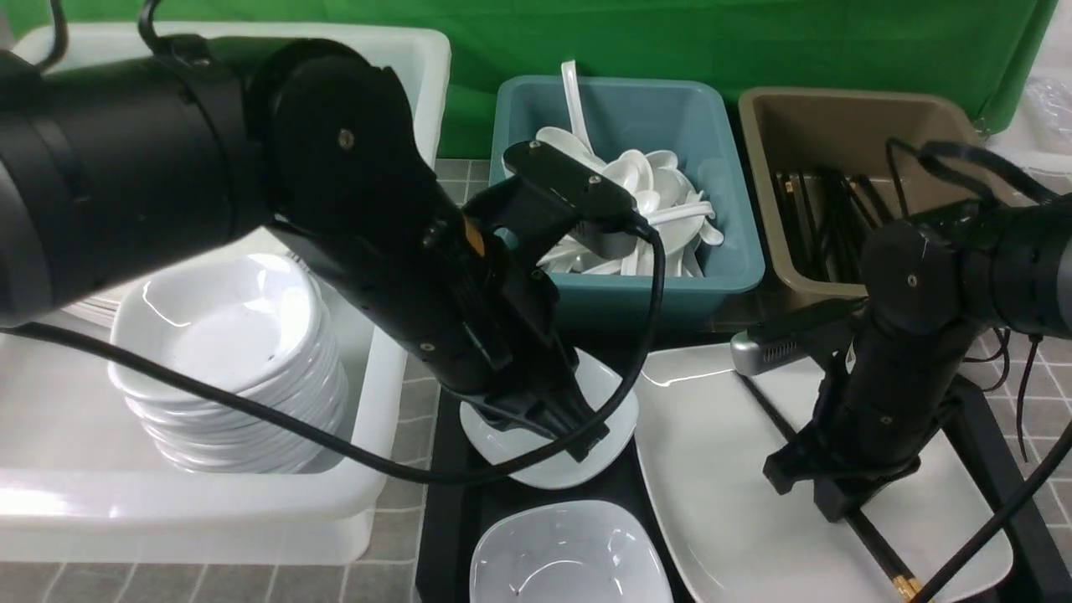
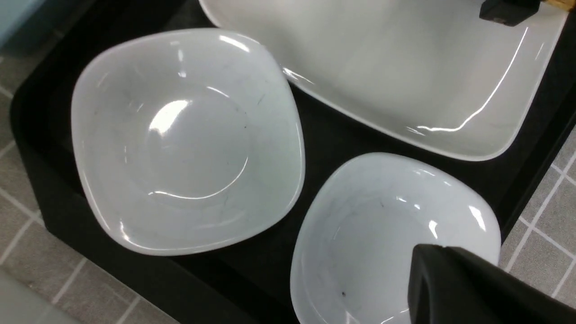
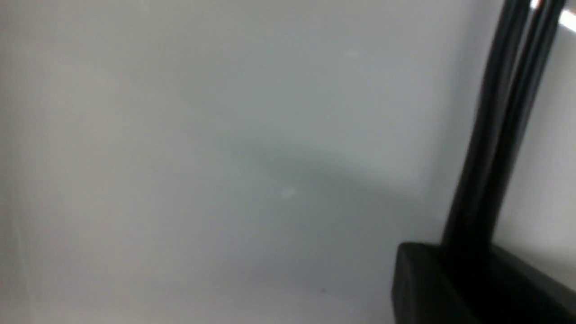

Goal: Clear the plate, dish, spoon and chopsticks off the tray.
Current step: Use the right arm to grab a pair of chopsticks from the plate, then use the right arm to put the chopsticks into the small storage box on the right

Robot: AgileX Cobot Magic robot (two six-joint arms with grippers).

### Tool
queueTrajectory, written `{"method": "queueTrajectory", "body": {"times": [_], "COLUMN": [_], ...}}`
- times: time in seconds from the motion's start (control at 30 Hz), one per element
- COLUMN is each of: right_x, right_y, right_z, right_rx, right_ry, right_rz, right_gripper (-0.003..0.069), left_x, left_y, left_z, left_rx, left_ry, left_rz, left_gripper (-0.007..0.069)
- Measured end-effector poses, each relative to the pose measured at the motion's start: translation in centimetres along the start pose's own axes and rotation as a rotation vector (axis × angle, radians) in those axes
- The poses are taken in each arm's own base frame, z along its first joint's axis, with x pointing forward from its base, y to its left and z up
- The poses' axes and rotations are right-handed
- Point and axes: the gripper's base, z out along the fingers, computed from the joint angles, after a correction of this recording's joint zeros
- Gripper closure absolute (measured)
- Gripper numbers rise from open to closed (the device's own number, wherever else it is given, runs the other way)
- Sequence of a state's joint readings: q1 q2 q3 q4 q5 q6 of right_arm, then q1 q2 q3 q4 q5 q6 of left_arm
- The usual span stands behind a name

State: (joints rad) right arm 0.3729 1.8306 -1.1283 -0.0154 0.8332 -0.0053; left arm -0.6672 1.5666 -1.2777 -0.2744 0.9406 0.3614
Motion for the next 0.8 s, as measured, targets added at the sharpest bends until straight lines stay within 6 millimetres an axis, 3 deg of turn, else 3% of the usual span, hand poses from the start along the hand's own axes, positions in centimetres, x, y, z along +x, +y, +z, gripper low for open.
{"method": "queueTrajectory", "body": {"times": [0.13,0.2,0.23,0.3,0.37,0.43,0.47,0.53,0.6,0.63,0.7,0.8], "right_x": [0.5,0.5,0.6,0.1,-0.7,-2.3,-2.9,-4.3,-6.3,-6.4,-8.2,-9.7], "right_y": [0.1,-0.1,-0.1,-0.8,-2.4,-5.2,-6.4,-8.6,-11.0,-11.2,-13.2,-14.7], "right_z": [-4.1,-8.6,-8.9,-13.1,-16.4,-19.8,-20.4,-20.9,-19.6,-19.4,-16.5,-13.0], "right_rx": [-0.012,-0.009,-0.008,0.000,0.022,0.065,0.085,0.123,0.134,0.136,0.138,0.136], "right_ry": [-0.051,-0.194,-0.202,-0.379,-0.547,-0.759,-0.827,-0.925,-0.972,-0.971,-0.954,-0.908], "right_rz": [0.004,-0.009,-0.009,-0.012,0.016,0.090,0.119,0.170,0.245,0.249,0.301,0.334], "right_gripper": [0.0517,0.0517,0.0517,0.0517,0.0517,0.0517,0.0517,0.0517,0.0517,0.0517,0.0517,0.0517], "left_x": [0.0,-0.1,-0.2,-0.8,-1.8,-3.8,-4.5,-6.0,-7.0,-7.1,-7.5,-7.4], "left_y": [0.0,0.1,0.1,0.4,0.8,1.4,1.6,2.2,2.7,2.7,3.0,3.0], "left_z": [0.0,0.0,0.0,0.0,-0.2,-0.9,-1.3,-2.3,-3.3,-3.4,-3.9,-3.2], "left_rx": [-0.004,-0.010,-0.011,-0.040,-0.084,-0.152,-0.175,-0.234,-0.288,-0.292,-0.316,-0.304], "left_ry": [0.001,-0.015,-0.018,-0.086,-0.203,-0.436,-0.523,-0.734,-0.908,-0.919,-0.993,-0.957], "left_rz": [-0.020,-0.033,-0.035,-0.038,-0.037,-0.055,-0.064,-0.087,-0.106,-0.107,-0.116,-0.120], "left_gripper": [0.0624,0.0624,0.0624,0.0624,0.0624,0.0624,0.0624,0.0624,0.0624,0.0624,0.0624,0.0624]}}
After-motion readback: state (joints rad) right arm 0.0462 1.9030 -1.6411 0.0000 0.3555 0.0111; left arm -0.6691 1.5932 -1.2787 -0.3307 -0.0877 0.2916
